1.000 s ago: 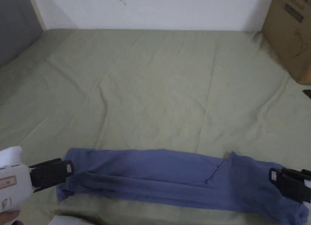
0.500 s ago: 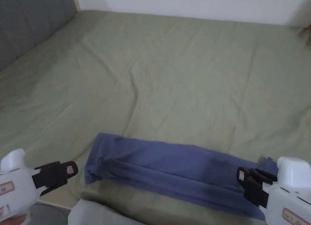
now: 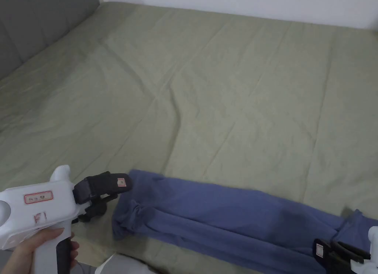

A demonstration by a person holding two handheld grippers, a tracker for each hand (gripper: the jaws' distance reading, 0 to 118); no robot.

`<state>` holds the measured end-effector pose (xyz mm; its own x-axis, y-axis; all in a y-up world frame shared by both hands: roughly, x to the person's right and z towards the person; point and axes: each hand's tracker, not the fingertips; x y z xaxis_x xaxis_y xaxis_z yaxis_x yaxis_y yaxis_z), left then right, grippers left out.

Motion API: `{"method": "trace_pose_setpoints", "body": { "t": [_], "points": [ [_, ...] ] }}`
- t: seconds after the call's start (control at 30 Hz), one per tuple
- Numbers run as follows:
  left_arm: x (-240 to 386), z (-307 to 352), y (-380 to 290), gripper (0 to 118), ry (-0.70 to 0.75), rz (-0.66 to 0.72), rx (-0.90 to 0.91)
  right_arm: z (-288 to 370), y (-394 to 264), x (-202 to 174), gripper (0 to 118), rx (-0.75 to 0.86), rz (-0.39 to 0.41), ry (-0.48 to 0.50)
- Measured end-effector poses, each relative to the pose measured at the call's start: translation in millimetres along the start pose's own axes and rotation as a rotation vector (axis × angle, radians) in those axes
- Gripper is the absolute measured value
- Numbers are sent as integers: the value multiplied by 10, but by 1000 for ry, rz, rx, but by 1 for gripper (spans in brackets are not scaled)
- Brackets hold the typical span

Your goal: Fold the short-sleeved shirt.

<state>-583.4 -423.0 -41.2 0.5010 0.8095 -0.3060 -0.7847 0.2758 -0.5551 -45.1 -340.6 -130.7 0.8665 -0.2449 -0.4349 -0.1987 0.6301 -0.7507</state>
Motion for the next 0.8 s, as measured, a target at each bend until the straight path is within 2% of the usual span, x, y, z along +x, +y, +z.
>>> {"method": "trace_pose_setpoints", "body": {
  "t": [0.23,0.37,0.4,0.43,0.47,0.5,0.53,0.57,0.7,0.8],
  "points": [
    [-45,-361,-39,114,-123,-79,-153,-147,46,-44,0,-46,-5,14],
    [16,-394,95,110,-180,-5,-191,-186,55,-49,0,-54,-13,15],
    [-4,-402,116,98,-177,-9,-174,-195,54,-42,0,-56,-18,17],
    [-39,-400,107,44,-145,6,-157,-199,54,-31,0,-56,-23,19],
    [-92,-491,91,3,-47,29,-158,-202,57,-15,0,-58,-30,19],
    [-179,-587,30,3,24,39,-187,-202,60,1,0,-61,-37,18],
    [-202,-578,-23,3,-135,83,-162,-203,68,6,0,-61,-40,15],
    [-203,-524,-25,3,-170,105,-139,-194,77,22,0,-63,-42,12],
    [-74,-443,19,3,-66,50,-151,-181,81,119,0,-59,-53,1],
    [157,-374,22,3,5,-38,-140,-184,77,199,0,-55,-96,3]
  ]
}}
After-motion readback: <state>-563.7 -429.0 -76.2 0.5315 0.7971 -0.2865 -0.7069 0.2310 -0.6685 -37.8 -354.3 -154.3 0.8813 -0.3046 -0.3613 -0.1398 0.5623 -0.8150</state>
